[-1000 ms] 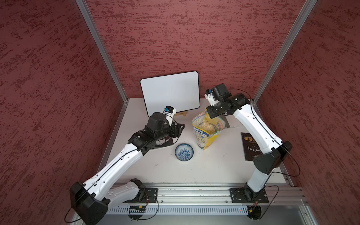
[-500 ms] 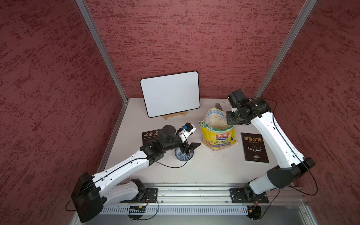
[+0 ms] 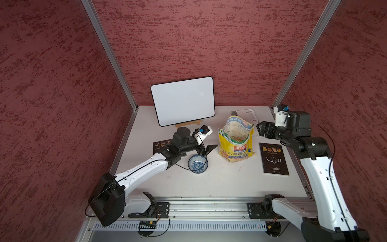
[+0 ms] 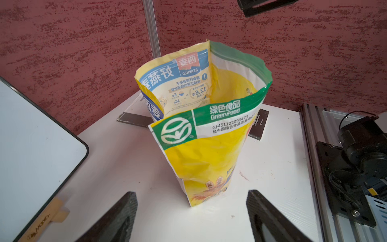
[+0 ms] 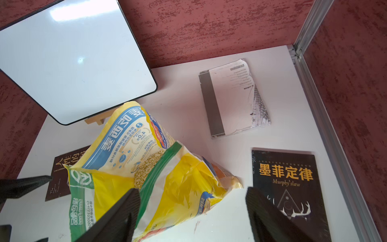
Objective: Pour the oats into the breakfast bowl
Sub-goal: Move the oats bag to the center of the board, then adjust the oats bag at the center of the board.
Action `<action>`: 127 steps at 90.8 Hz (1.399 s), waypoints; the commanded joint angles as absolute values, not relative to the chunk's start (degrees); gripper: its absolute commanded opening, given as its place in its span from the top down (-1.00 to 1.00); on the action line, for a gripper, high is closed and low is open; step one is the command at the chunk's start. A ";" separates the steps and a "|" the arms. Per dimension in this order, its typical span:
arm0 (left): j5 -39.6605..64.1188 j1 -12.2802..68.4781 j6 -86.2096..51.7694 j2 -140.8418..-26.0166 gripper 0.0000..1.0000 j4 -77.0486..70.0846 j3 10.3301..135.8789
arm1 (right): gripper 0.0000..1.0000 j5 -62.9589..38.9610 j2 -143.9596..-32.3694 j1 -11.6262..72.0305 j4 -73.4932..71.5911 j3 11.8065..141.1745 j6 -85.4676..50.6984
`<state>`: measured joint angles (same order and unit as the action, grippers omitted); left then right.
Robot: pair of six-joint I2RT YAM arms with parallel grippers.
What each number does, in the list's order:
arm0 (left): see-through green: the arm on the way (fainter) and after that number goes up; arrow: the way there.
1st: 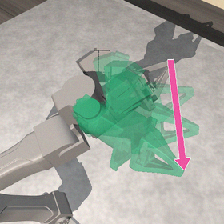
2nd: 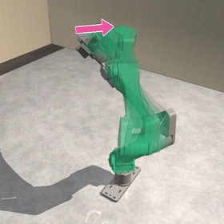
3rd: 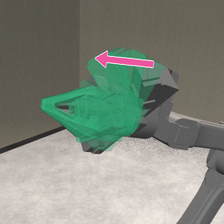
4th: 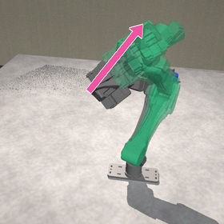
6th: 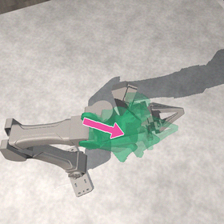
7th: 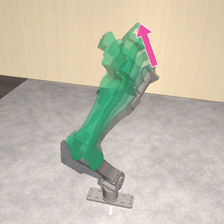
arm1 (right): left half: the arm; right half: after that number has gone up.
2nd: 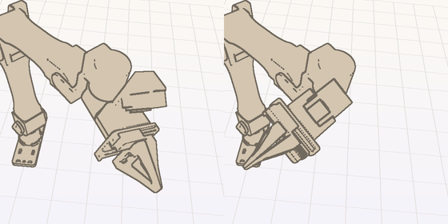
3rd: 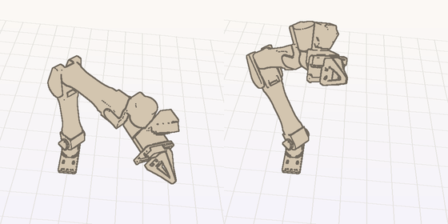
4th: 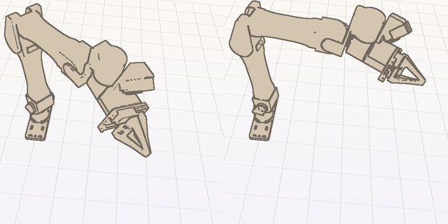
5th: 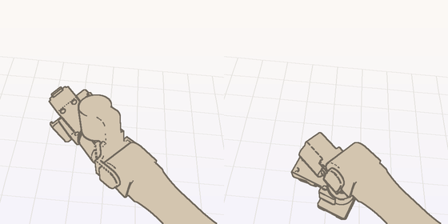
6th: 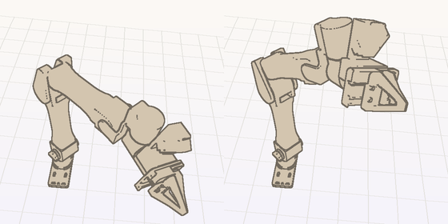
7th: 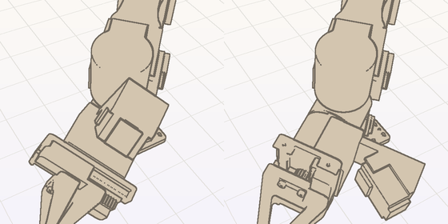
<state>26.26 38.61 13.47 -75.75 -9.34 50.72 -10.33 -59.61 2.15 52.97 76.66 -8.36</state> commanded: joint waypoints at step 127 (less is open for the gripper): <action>64.01 20.33 23.82 -94.31 1.00 -20.99 62.62 | -0.98 -47.97 -39.41 -3.71 2.77 34.74 6.98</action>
